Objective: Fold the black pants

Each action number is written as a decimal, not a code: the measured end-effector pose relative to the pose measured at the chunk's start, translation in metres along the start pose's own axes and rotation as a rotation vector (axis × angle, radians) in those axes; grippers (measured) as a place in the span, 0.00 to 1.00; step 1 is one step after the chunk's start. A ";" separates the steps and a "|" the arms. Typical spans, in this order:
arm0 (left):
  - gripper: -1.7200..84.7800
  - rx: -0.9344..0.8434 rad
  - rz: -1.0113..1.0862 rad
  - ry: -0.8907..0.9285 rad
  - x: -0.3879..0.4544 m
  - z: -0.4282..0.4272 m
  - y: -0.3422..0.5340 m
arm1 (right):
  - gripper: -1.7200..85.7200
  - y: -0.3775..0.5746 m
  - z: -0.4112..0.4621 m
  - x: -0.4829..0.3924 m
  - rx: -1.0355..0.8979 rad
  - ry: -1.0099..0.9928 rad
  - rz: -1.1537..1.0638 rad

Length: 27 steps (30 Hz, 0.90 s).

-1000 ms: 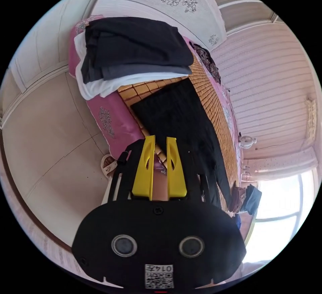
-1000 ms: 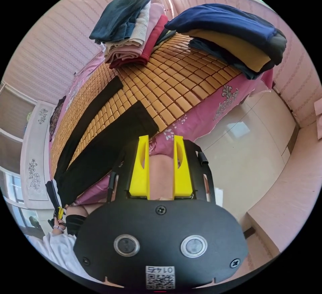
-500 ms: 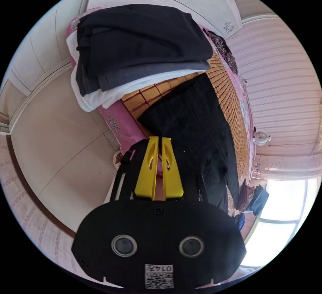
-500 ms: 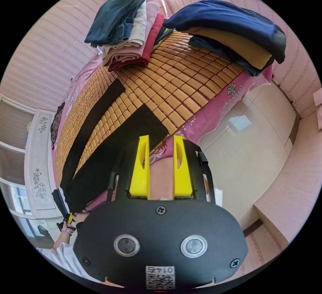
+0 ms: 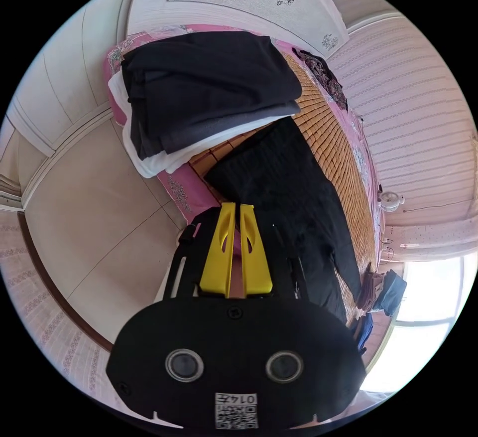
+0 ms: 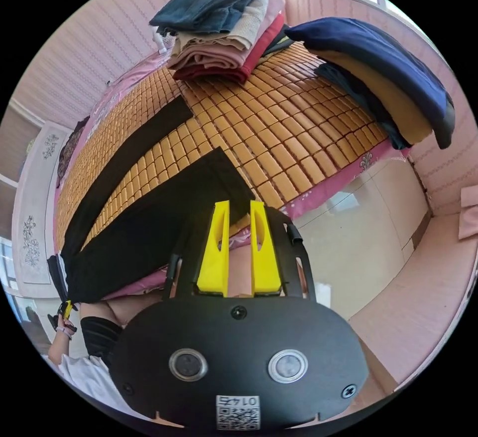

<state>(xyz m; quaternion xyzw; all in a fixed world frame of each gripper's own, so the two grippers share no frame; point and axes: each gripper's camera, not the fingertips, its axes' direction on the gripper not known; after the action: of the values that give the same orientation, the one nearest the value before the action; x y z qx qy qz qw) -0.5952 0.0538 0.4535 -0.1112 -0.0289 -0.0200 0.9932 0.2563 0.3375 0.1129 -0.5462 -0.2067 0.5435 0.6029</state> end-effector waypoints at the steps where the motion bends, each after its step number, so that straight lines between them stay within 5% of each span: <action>1: 0.01 0.001 0.009 -0.003 0.001 -0.004 0.001 | 0.09 -0.003 0.001 -0.006 -0.012 0.018 -0.035; 21: 0.01 0.134 0.266 0.047 0.044 -0.081 -0.006 | 0.02 -0.061 -0.084 -0.017 0.110 -0.047 -0.295; 27: 0.03 0.212 0.372 0.071 0.104 -0.081 -0.043 | 0.04 -0.168 -0.062 -0.043 0.025 -0.283 -0.097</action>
<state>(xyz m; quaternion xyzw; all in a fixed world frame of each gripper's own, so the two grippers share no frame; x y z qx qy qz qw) -0.4892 -0.0094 0.3904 -0.0086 0.0252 0.1628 0.9863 0.3671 0.3040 0.2562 -0.4458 -0.3089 0.5879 0.6001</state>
